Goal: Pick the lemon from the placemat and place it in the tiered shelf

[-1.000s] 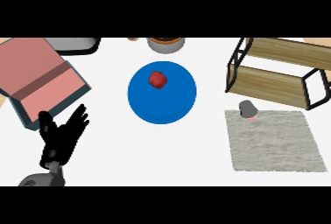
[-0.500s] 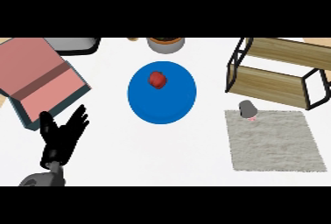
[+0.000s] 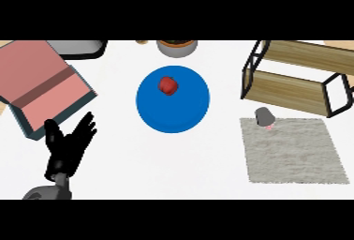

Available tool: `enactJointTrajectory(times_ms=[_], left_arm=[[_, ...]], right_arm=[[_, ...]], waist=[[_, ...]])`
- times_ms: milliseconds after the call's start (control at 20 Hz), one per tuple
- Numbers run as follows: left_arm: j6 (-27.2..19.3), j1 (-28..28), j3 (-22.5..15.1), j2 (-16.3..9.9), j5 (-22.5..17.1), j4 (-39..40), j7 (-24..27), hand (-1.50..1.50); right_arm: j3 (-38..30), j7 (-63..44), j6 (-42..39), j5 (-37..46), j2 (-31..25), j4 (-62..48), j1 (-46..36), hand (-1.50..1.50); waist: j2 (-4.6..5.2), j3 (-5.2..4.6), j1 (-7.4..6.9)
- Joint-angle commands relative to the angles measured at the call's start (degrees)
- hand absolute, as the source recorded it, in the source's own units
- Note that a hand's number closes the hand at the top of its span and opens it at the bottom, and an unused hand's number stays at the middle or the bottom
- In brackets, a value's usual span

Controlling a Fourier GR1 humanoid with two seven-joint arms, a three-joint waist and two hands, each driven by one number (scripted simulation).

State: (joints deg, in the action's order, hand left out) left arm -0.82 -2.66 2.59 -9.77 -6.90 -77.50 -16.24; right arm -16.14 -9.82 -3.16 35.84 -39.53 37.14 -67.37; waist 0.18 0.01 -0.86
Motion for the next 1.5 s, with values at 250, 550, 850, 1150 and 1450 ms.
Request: enactJointTrajectory(times_ms=[250,550,850,1150,1450], left_arm=[[1.6,0.3,0.8,-1.6,-1.2,-2.5,-3.1,0.0],[1.2,2.4,1.0,-0.2,-0.4,-0.4,1.5,0.0],[0.4,0.5,0.6,0.8,0.4,1.0,1.2,0.0],[1.0,0.7,0.8,0.1,0.5,0.4,0.7,0.0],[0.2,2.1,1.0,1.3,1.3,1.9,3.4,0.0]], right_arm=[[-11.1,0.8,2.4,-9.9,-1.8,-3.4,-2.1,-1.5],[-16.2,-2.6,4.3,-16.1,-0.7,-1.8,-3.5,-1.5],[-18.1,-2.8,12.7,-14.8,-6.0,-1.8,-2.9,-1.5],[-21.8,-6.4,16.9,-16.2,-11.9,-2.9,-1.8,-1.5],[-29.4,-2.3,7.7,-24.3,-19.9,-4.1,6.8,-1.5]], waist=[[0.03,0.06,-0.23],[-0.16,0.02,0.15],[0.16,-0.01,0.1],[0.06,0.01,0.19],[-0.14,0.03,1.18]])
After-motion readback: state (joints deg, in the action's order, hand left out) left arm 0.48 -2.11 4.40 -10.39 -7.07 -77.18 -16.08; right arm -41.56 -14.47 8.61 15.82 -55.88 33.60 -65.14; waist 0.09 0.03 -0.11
